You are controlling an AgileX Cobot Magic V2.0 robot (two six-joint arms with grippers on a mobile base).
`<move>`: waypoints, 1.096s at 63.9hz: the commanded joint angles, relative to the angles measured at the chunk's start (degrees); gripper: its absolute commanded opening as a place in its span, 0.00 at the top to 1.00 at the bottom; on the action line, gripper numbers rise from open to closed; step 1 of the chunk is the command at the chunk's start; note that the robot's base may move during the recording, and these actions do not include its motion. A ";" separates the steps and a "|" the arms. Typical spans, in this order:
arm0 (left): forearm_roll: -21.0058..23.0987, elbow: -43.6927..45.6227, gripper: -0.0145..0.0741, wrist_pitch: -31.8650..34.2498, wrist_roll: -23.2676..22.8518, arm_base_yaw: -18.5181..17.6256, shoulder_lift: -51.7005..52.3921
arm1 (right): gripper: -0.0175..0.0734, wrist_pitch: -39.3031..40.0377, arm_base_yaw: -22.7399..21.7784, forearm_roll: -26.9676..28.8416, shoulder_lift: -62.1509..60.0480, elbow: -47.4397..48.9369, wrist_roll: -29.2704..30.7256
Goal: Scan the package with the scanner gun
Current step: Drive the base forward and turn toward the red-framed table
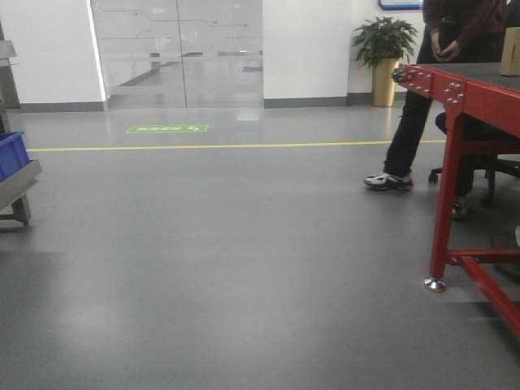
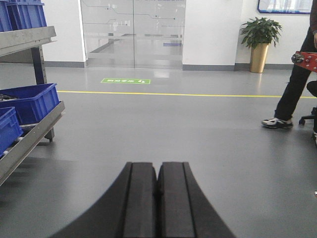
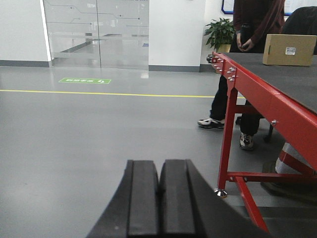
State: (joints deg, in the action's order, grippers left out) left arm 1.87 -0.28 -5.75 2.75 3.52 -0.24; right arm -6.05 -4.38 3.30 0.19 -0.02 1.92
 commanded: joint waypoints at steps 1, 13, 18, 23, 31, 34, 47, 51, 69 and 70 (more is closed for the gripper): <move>-0.08 0.28 0.96 1.14 -0.36 0.14 0.24 | 0.98 1.16 -0.23 -0.40 -0.19 0.02 0.04; -0.08 0.28 0.96 1.14 -0.36 0.27 0.24 | 0.98 1.16 -0.23 -0.40 -0.19 0.02 0.04; -0.08 0.28 0.96 1.14 -0.36 0.27 0.24 | 0.98 1.16 -0.23 -0.40 -0.19 0.02 0.04; -0.08 0.28 0.96 1.14 -0.36 0.27 0.24 | 0.98 1.16 -0.23 -0.40 -0.19 0.02 0.04; -0.08 0.28 0.96 1.14 -0.36 0.27 0.24 | 0.98 1.16 -0.23 -0.40 -0.19 0.02 0.04; -0.08 0.28 0.96 1.14 -0.36 0.27 0.24 | 0.98 1.16 -0.23 -0.40 -0.19 0.02 0.04; -0.08 0.28 0.96 1.14 -0.36 0.27 0.24 | 0.98 1.16 -0.23 -0.40 -0.19 0.02 0.04; -0.08 0.28 0.96 1.14 -0.36 0.27 0.24 | 0.98 1.16 -0.23 -0.40 -0.19 0.02 0.04; -0.08 0.28 0.96 1.14 -0.36 -0.50 0.24 | 0.98 1.44 -0.23 -0.40 -0.19 0.02 0.04; -0.08 0.28 0.96 1.14 -0.36 -0.50 0.24 | 0.98 1.53 -0.23 -0.40 -0.19 0.02 0.04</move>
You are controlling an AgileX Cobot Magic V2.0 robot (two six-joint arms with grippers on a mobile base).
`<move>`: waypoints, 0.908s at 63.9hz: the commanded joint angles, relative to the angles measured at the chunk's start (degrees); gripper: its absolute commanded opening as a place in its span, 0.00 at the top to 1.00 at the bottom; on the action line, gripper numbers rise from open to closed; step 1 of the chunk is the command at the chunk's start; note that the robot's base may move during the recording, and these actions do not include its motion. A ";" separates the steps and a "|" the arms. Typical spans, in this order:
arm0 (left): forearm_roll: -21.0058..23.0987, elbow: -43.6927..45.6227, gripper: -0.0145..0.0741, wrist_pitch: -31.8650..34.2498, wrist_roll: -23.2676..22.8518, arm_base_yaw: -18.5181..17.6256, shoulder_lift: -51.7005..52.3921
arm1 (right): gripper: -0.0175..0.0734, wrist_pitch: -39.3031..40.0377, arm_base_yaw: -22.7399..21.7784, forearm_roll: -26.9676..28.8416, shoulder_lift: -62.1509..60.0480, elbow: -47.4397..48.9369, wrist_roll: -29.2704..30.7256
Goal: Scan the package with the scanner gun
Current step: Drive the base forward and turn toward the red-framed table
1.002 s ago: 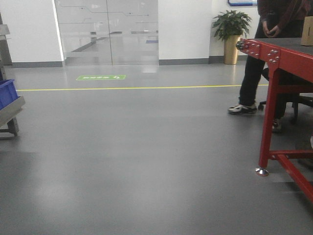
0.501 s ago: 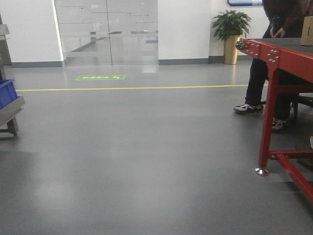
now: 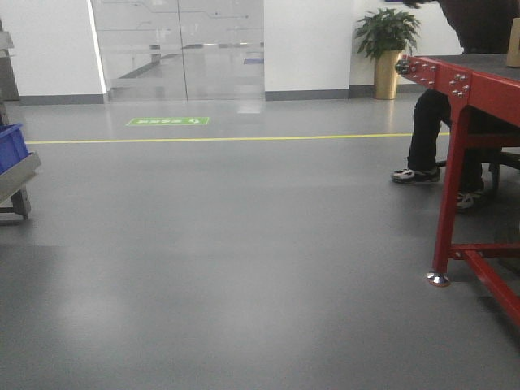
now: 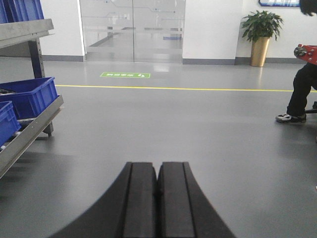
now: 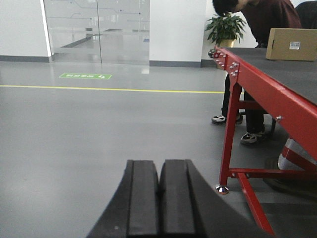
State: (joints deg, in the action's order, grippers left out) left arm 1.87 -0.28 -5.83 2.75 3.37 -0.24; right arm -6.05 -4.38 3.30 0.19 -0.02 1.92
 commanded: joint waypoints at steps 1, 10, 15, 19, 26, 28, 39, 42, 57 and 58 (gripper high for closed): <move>-0.08 0.28 0.96 1.21 -0.36 -0.36 0.24 | 0.98 1.58 -0.23 -0.40 -0.19 0.02 0.04; -0.08 0.28 0.96 1.21 -0.36 -0.36 0.24 | 0.98 1.58 -0.23 -0.40 -0.19 0.02 0.04; -0.08 0.28 0.96 1.21 -0.36 -0.36 0.24 | 0.98 1.56 -1.08 -0.40 -0.19 0.02 0.04; -0.08 0.28 0.96 1.21 -0.36 -0.36 0.24 | 0.98 1.56 -2.08 -0.40 -0.19 0.02 0.04; -0.08 0.28 0.96 1.21 -0.36 -0.65 0.24 | 0.98 1.56 -3.34 -0.40 -0.19 0.02 0.04; -0.08 0.28 0.96 1.21 -0.36 -0.65 0.24 | 0.98 1.56 -3.34 -0.40 -0.19 0.02 0.04; -0.08 0.28 0.96 1.21 -0.36 -0.65 0.24 | 0.98 1.56 -3.34 -0.40 -0.19 0.02 0.04; -0.08 0.28 0.96 1.21 -0.36 -0.65 0.24 | 0.98 1.56 -3.34 -0.40 -0.19 0.02 0.04; -0.08 0.28 0.96 1.21 -0.36 -0.65 0.24 | 0.98 1.56 -3.34 -0.40 -0.19 0.02 0.04; -0.08 0.28 0.96 1.21 -0.36 -0.65 0.24 | 0.98 1.56 -3.34 -0.40 -0.19 0.02 0.04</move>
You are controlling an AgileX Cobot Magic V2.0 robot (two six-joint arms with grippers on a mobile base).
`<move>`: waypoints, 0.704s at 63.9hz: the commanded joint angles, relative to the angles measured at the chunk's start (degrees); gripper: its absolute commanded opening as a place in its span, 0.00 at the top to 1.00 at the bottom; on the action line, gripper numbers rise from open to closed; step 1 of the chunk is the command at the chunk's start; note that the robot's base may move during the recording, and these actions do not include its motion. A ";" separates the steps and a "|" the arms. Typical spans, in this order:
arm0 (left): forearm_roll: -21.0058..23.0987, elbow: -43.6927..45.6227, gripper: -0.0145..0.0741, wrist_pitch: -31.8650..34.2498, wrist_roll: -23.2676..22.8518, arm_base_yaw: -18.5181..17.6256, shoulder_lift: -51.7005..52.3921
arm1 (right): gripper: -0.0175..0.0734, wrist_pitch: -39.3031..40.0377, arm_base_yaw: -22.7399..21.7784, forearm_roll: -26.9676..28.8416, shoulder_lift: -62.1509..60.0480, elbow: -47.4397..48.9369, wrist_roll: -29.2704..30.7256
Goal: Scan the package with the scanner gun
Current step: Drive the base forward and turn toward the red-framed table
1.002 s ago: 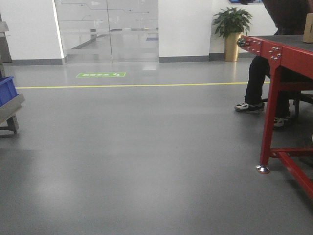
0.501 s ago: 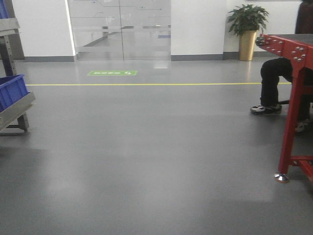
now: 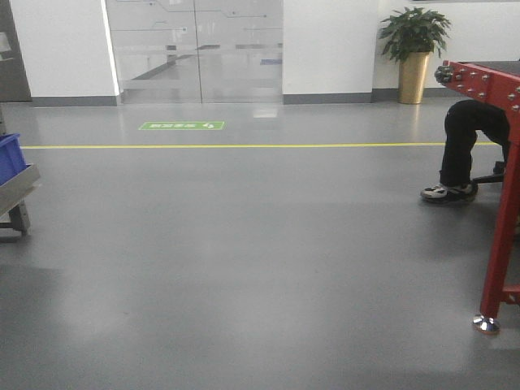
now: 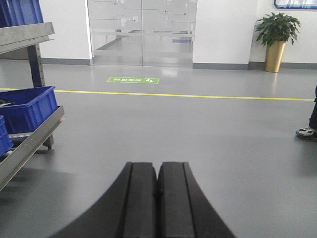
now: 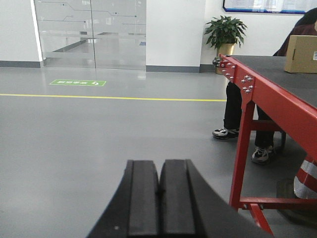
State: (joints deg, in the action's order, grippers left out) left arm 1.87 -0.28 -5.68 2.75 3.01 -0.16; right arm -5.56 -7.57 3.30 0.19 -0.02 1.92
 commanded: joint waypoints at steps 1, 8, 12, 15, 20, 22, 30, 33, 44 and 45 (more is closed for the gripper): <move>-0.08 0.28 0.96 1.07 -0.36 -0.29 0.16 | 0.98 1.08 -0.15 -0.40 -0.19 0.02 0.04; -0.08 0.28 0.96 1.07 -0.36 -0.29 0.16 | 0.98 1.08 -0.15 -0.40 -0.19 0.02 0.04; -0.08 0.28 0.96 1.07 -0.36 -0.29 0.16 | 0.98 1.08 0.35 -0.40 -0.19 0.02 0.04; -0.08 0.28 0.96 1.07 -0.36 -0.29 0.16 | 0.98 1.08 0.78 -0.40 -0.19 0.02 0.04; -0.08 0.28 0.96 1.07 -0.36 -0.29 0.16 | 0.98 1.08 1.53 -0.40 -0.19 0.02 0.04; -0.08 0.28 0.96 1.07 -0.36 -0.29 0.16 | 0.98 1.08 1.84 -0.40 -0.19 0.02 0.04; -0.08 0.28 0.96 1.07 -0.36 -0.29 0.16 | 0.98 1.08 2.23 -0.40 -0.19 0.02 0.04; -0.08 0.28 0.96 1.07 -0.36 -0.29 0.16 | 0.98 1.08 2.23 -0.40 -0.19 0.02 0.04; -0.08 0.28 0.96 1.07 -0.36 -0.29 0.16 | 0.98 1.08 2.23 -0.40 -0.19 0.02 0.04; -0.08 0.28 0.96 1.07 -0.36 -0.29 0.16 | 0.98 1.08 2.23 -0.40 -0.19 0.02 0.04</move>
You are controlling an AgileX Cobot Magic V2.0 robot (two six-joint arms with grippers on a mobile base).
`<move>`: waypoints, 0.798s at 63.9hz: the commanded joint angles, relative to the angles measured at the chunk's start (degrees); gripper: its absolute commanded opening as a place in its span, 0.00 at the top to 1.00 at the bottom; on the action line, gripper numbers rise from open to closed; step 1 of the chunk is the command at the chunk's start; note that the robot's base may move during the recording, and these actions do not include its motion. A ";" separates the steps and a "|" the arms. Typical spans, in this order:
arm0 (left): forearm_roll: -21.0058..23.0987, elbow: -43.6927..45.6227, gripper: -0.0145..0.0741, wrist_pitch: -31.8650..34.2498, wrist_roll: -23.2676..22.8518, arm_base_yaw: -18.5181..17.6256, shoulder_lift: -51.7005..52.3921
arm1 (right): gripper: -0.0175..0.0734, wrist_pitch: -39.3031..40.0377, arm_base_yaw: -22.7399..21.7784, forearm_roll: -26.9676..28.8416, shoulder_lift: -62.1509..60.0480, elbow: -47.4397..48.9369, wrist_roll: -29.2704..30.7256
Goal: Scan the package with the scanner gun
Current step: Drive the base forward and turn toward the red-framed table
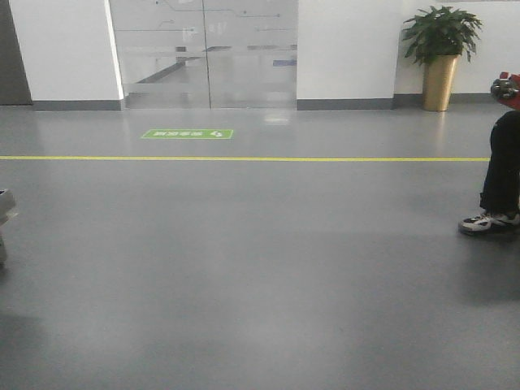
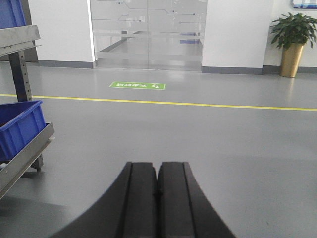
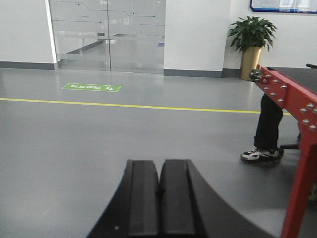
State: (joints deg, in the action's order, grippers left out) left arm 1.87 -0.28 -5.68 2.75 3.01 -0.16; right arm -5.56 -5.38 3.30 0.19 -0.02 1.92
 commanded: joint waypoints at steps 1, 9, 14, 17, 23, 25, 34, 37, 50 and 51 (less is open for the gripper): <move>-0.08 0.28 0.96 1.07 -0.36 -0.29 0.16 | 0.98 1.08 0.04 -0.40 -0.19 0.02 0.04; -0.08 0.28 0.96 1.07 -0.36 -0.29 0.16 | 0.98 1.08 -0.38 -0.40 -0.19 0.02 0.04; -0.08 0.28 0.96 1.07 -0.36 -0.29 0.16 | 0.98 1.08 -0.72 -0.40 -0.19 0.02 0.04; -0.08 0.28 0.96 1.07 -0.36 -0.29 0.16 | 0.98 1.08 -0.95 -0.40 -0.19 0.02 0.04; -0.08 0.28 0.96 1.07 -0.36 -0.29 0.16 | 0.98 1.08 -1.46 -0.40 -0.19 0.02 0.04; -0.08 0.28 0.96 1.07 -0.36 -0.29 0.16 | 0.98 1.08 -1.46 -0.40 -0.19 0.02 0.04; -0.08 0.28 0.96 1.07 -0.36 -0.29 0.16 | 0.98 1.08 -1.46 -0.40 -0.19 0.02 0.04; -0.08 0.28 0.96 1.07 -0.36 -0.29 0.16 | 0.98 1.08 -1.46 -0.40 -0.19 0.02 0.04; -0.08 0.28 0.96 1.07 -0.36 -0.29 0.16 | 0.98 1.08 -1.46 -0.40 -0.19 0.02 0.04; -0.08 0.28 0.96 1.07 -0.36 -0.29 0.16 | 0.98 1.08 -1.46 -0.40 -0.19 0.02 0.04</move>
State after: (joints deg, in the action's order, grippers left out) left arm 1.87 -0.28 -5.68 2.75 3.01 -0.16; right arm -5.56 -6.59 3.30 0.19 -0.02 1.92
